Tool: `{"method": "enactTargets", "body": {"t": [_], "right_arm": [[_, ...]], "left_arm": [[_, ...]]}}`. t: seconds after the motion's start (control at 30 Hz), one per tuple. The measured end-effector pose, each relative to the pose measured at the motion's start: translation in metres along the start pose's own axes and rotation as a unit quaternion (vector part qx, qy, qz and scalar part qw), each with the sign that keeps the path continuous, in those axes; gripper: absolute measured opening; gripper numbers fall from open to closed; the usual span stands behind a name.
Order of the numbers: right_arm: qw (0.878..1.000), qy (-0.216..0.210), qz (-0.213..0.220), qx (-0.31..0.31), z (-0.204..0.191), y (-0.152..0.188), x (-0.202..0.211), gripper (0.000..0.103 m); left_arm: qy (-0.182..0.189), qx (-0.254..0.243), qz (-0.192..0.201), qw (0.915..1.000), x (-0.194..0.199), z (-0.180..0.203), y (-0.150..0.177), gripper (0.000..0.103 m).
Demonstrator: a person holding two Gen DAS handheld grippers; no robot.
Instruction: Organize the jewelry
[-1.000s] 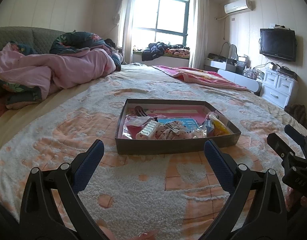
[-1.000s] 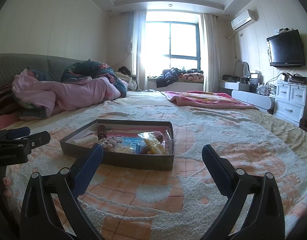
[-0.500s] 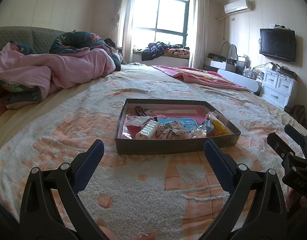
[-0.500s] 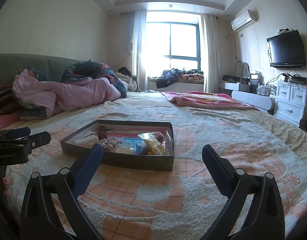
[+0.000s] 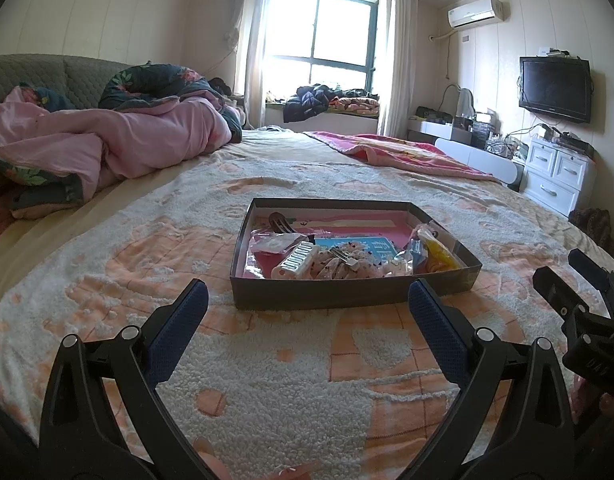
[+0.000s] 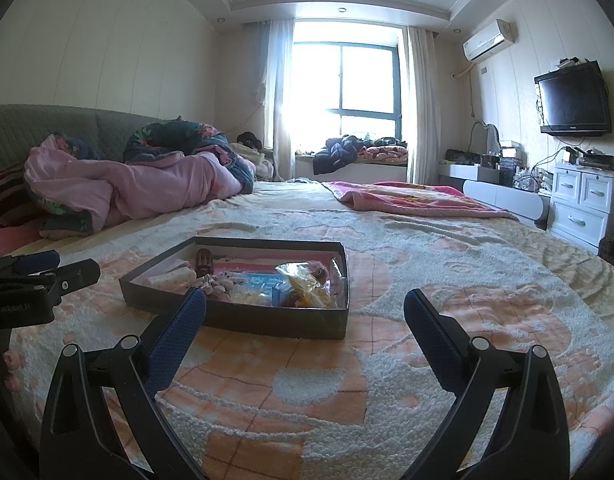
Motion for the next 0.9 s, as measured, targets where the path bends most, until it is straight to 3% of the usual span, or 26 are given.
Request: {"method": "enactTargets", "body": {"t": [0.9], "right_arm": [[1.0,0.001,0.001,0.001,0.0018,0.0029,-0.0007,0.097]], "left_arm": [[0.005,0.003,-0.006,1.0,-0.0007,0.0003,0.0003,0.092]]}}
Point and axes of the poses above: each gripper's, at about its wrist camera, not at the fingertips, and x roughly against the way its jaws point, z to its right, y to its underside, the point moved 5 cm from there along -x, roughly the way its jaws point, and after that the axes turned 15 degrees about -z, right-handed, at the moved point
